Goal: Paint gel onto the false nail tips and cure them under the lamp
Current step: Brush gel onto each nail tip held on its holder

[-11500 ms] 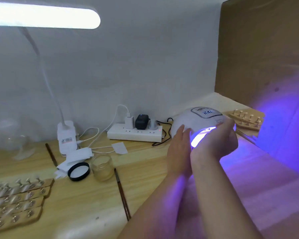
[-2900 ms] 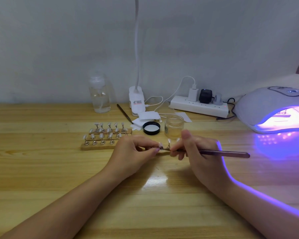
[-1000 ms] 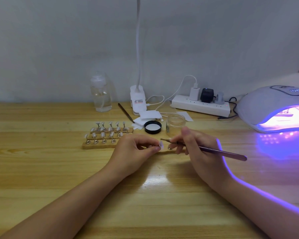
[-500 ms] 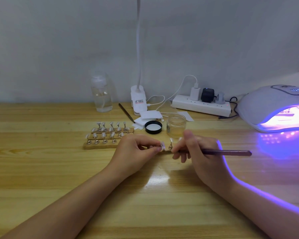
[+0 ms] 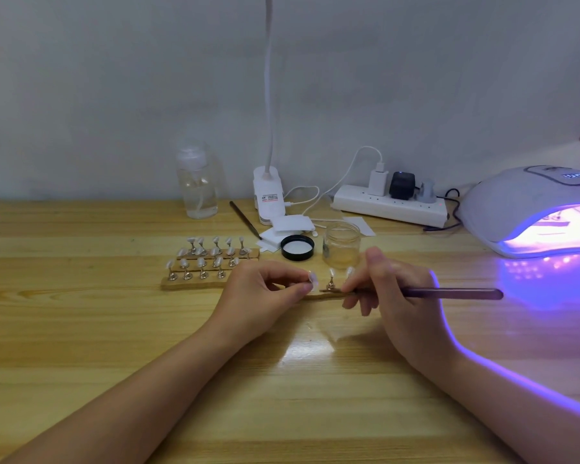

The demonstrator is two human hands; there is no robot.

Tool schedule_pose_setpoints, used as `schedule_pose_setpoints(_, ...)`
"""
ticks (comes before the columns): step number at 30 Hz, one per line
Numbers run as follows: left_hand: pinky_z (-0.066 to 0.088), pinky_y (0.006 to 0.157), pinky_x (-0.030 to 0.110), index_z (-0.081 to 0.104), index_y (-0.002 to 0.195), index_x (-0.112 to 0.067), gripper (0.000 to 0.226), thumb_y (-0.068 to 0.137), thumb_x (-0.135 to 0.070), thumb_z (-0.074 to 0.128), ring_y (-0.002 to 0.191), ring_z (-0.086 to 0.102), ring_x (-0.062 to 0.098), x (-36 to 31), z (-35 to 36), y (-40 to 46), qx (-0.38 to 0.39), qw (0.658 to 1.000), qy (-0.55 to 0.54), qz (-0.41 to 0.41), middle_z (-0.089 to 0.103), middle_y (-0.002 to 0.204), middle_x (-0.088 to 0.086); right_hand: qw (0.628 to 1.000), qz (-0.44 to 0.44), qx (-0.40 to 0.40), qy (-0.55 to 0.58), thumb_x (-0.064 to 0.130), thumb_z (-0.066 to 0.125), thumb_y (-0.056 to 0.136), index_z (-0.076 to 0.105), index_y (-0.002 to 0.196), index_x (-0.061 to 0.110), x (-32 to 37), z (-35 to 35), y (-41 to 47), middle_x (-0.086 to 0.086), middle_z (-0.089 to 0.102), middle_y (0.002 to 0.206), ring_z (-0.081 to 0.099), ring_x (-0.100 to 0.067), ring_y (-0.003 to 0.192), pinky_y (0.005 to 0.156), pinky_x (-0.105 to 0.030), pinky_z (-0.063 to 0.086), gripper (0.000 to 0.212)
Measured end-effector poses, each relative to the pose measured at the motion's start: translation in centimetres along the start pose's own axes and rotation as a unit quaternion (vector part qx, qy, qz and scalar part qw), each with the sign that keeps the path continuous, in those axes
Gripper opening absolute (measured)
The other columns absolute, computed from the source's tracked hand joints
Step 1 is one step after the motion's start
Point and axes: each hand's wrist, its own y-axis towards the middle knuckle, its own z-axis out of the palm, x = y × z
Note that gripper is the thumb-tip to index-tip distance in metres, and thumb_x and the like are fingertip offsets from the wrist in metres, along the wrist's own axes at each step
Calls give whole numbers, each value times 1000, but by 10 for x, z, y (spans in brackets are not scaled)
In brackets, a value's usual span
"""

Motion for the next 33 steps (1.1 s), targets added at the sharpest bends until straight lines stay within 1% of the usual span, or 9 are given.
schedule_pose_setpoints(4,50,66,32,71,69,-30,23,72,-8,73,75,63,2,0,-3,0,-11,1000,-19,21,70,75,-12,1000,-17,-15,-5,43,47,83,66,70,17,1,-2,3,2,67,62,55,-4,49,51,-11,42,35)
schedule_pose_setpoints(7,49,65,29,69,65,-33,21,69,-13,76,78,62,1,1,-2,0,-23,999,-26,18,68,77,-14,999,-20,-4,-26,43,48,83,65,74,22,1,-2,3,7,68,65,58,-4,53,54,-9,42,29)
schedule_pose_setpoints(11,49,60,20,71,67,-24,11,68,-14,75,74,64,4,2,-2,1,-15,999,-36,18,70,77,-5,998,-44,9,-40,39,44,86,67,74,12,0,0,2,-2,67,62,58,-3,51,54,-9,41,37)
schedule_pose_setpoints(14,48,57,14,71,70,-18,8,68,-12,76,68,65,3,3,-1,2,-11,999,-44,6,71,72,-4,997,-54,22,-57,37,42,87,66,77,12,0,0,2,-1,68,66,59,-1,54,54,-9,42,37)
schedule_pose_setpoints(19,47,57,12,70,66,-23,18,68,-6,76,63,63,0,3,-1,3,-11,999,-36,2,70,67,-10,992,-71,55,-88,36,41,89,67,76,16,0,1,1,5,65,62,58,-7,53,54,-20,48,36)
schedule_pose_setpoints(23,47,56,12,71,65,-24,16,69,-9,76,62,62,2,2,-2,1,-8,999,-39,3,69,68,-7,997,-55,43,-35,37,40,88,67,69,18,0,0,-1,-3,65,59,53,-6,48,52,-15,43,38)
schedule_pose_setpoints(26,49,59,16,71,64,-27,20,68,-8,77,64,62,9,2,-2,1,-15,999,-39,-6,70,70,0,996,-46,27,-66,39,39,88,67,73,18,0,0,1,1,65,61,57,-2,53,55,-11,42,39)
schedule_pose_setpoints(30,47,58,14,70,64,-28,22,68,-7,77,62,60,9,0,-3,0,-15,999,-31,-9,69,70,5,994,-47,62,-74,40,40,87,66,72,25,1,1,0,3,66,63,55,-5,52,55,-20,47,33)
schedule_pose_setpoints(33,46,57,11,71,65,-24,17,69,-8,77,61,58,7,-1,-3,-1,-17,999,-30,-13,69,69,5,997,-39,56,-36,40,41,87,67,68,22,2,1,-2,-3,66,61,53,-6,49,52,-18,44,37)
